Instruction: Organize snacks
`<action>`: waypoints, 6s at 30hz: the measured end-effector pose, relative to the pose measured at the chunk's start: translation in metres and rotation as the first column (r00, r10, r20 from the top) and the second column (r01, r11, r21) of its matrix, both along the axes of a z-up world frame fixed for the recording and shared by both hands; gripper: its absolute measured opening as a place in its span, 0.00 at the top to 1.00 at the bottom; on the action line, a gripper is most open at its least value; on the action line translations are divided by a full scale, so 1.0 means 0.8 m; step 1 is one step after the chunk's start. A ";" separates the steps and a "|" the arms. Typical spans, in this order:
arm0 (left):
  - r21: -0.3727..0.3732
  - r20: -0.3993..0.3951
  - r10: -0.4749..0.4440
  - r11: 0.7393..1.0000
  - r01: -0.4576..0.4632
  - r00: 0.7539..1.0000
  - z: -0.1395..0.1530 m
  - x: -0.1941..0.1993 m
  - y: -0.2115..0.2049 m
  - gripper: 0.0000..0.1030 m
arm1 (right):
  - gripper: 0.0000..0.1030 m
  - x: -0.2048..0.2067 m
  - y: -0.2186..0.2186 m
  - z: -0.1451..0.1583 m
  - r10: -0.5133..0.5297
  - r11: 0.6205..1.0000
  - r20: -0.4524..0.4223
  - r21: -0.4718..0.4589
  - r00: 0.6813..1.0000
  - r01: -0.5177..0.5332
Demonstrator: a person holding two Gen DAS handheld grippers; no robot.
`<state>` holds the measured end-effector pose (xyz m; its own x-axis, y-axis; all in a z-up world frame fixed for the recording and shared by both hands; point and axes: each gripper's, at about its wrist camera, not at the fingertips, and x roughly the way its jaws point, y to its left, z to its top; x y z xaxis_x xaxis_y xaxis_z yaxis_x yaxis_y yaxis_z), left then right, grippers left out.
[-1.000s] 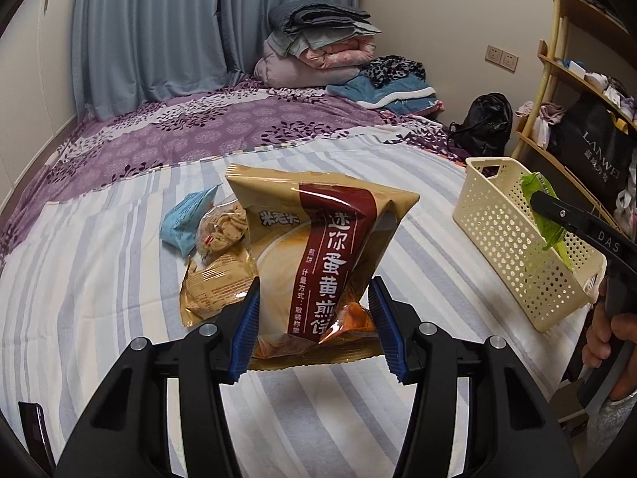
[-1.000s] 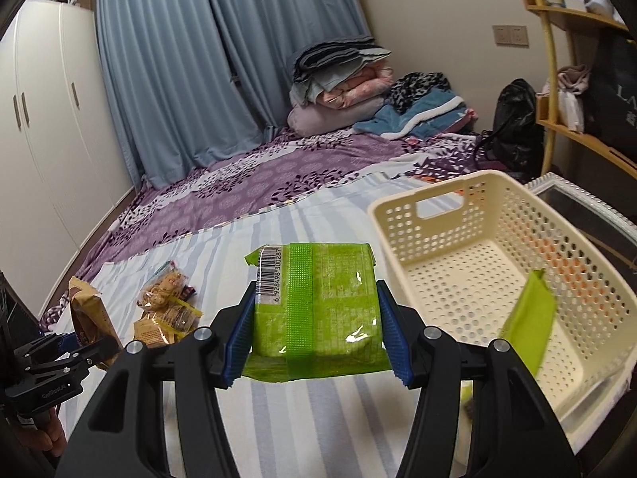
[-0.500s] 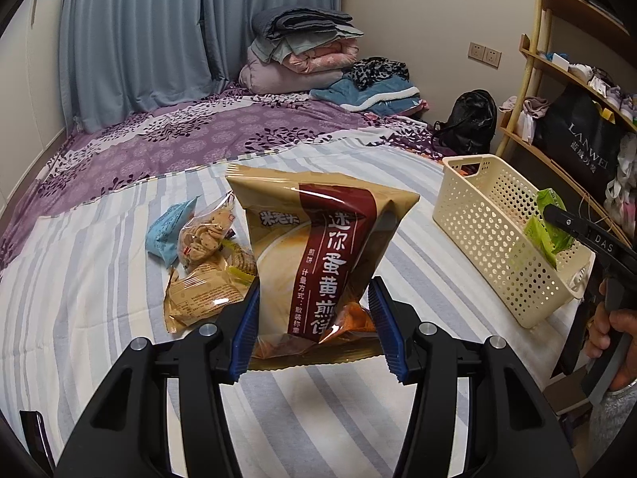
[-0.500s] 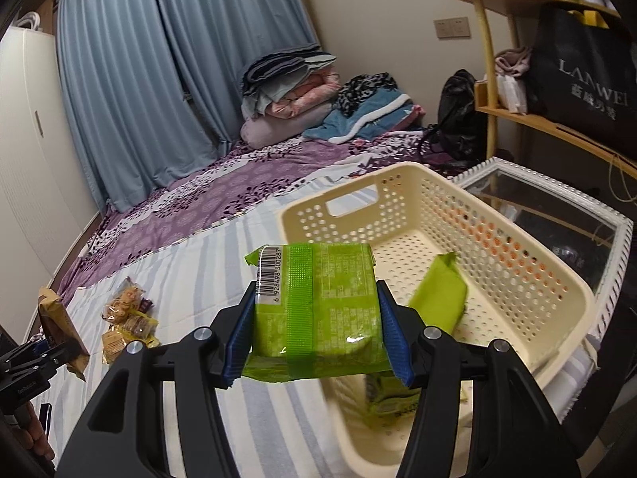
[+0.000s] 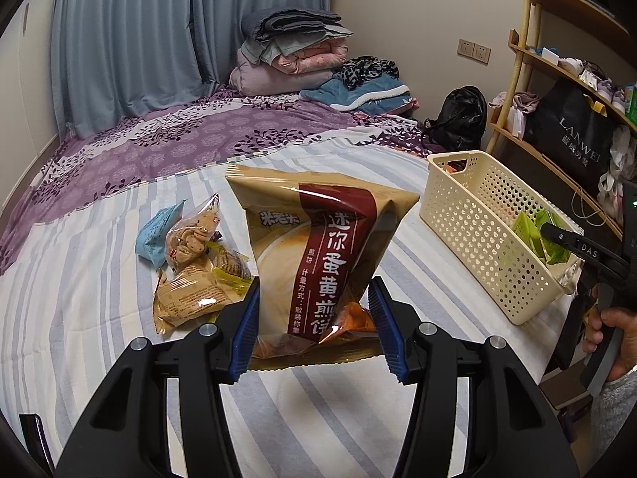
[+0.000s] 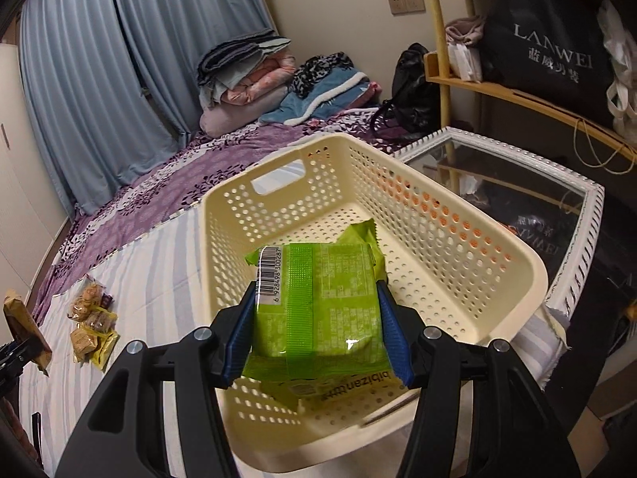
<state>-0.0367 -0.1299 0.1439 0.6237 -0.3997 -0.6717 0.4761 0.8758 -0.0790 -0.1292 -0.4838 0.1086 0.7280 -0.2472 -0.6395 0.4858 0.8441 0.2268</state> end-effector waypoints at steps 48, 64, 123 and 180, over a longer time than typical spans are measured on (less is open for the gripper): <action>-0.008 -0.011 -0.037 0.999 0.037 0.999 -0.001 -0.008 -0.018 0.47 | 0.24 0.000 0.011 0.021 0.149 0.953 -0.203 -0.230 0.968 -0.195; -0.005 -0.004 -0.052 0.999 0.052 0.999 0.009 -0.011 -0.026 0.47 | 0.21 0.041 -0.004 0.020 0.149 0.979 -0.130 -0.119 0.980 -0.165; 0.149 -0.157 -0.206 0.962 0.230 0.966 -0.145 0.148 -0.171 0.43 | 0.19 -0.071 -0.047 0.018 -0.064 0.998 0.064 -0.006 0.996 0.064; -0.061 -0.011 -0.409 0.911 0.407 0.913 0.040 0.016 -0.290 0.05 | 0.19 -0.133 -0.056 0.031 -0.100 0.995 0.142 0.027 0.985 0.097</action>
<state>-0.0242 -0.3616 0.1757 0.3829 -0.6538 -0.6527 0.7885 0.5993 -0.1377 -0.2354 -0.5290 0.1333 0.7849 -0.3104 -0.5363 0.5276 0.7886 0.3158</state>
